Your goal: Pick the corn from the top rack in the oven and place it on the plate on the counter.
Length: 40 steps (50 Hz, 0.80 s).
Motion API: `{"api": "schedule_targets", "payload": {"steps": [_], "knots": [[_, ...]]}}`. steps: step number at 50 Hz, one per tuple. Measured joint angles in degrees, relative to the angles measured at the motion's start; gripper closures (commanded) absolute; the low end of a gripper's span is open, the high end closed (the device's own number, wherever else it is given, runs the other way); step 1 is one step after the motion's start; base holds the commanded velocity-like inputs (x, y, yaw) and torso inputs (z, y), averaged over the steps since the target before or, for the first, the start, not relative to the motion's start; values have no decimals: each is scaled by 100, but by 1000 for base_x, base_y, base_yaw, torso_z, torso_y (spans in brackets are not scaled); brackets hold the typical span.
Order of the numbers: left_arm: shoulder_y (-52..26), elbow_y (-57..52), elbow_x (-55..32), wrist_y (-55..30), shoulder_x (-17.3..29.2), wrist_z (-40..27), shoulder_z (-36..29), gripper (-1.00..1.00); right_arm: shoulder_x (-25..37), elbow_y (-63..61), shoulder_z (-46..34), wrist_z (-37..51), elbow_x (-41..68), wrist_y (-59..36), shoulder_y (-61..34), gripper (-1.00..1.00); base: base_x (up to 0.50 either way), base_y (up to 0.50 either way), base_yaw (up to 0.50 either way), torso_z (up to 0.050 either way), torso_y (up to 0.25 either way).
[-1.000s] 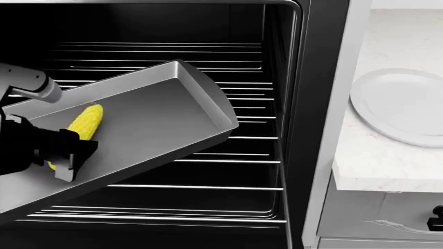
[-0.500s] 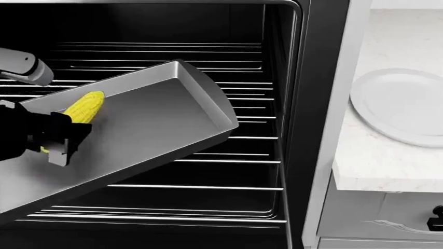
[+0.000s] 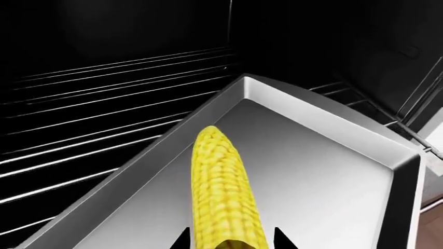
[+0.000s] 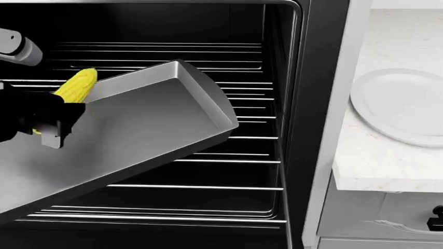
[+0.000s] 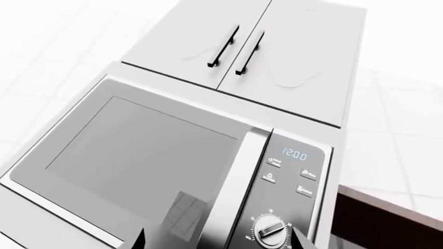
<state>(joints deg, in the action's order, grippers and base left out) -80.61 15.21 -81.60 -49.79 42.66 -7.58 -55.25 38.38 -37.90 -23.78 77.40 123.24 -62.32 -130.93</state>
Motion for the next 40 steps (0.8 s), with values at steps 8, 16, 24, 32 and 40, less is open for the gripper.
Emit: {"api": "schedule_targets", "payload": {"steps": [8, 16, 24, 32, 40], "knots": [[-79, -109, -64, -45, 59, -100, 58, 100, 2, 47, 11, 27, 50, -1, -94, -100, 0, 0, 0, 0, 0], [-171, -188, -67, -63, 105, -148, 98, 100, -22, 110, 34, 20, 38, -37, -145, -100, 0, 0, 0, 0, 0], [-286, -190, -7, -70, 94, -158, 106, 100, -32, 165, 71, 21, 40, -84, -187, -100, 0, 0, 0, 0, 0], [-372, -221, 59, -45, 100, -179, 121, 100, -53, 192, 116, 19, 28, -118, -179, -100, 0, 0, 0, 0, 0], [-417, -313, 167, 73, 118, -200, 155, 100, -89, 193, 161, -2, -18, -128, -116, -100, 0, 0, 0, 0, 0]]}}
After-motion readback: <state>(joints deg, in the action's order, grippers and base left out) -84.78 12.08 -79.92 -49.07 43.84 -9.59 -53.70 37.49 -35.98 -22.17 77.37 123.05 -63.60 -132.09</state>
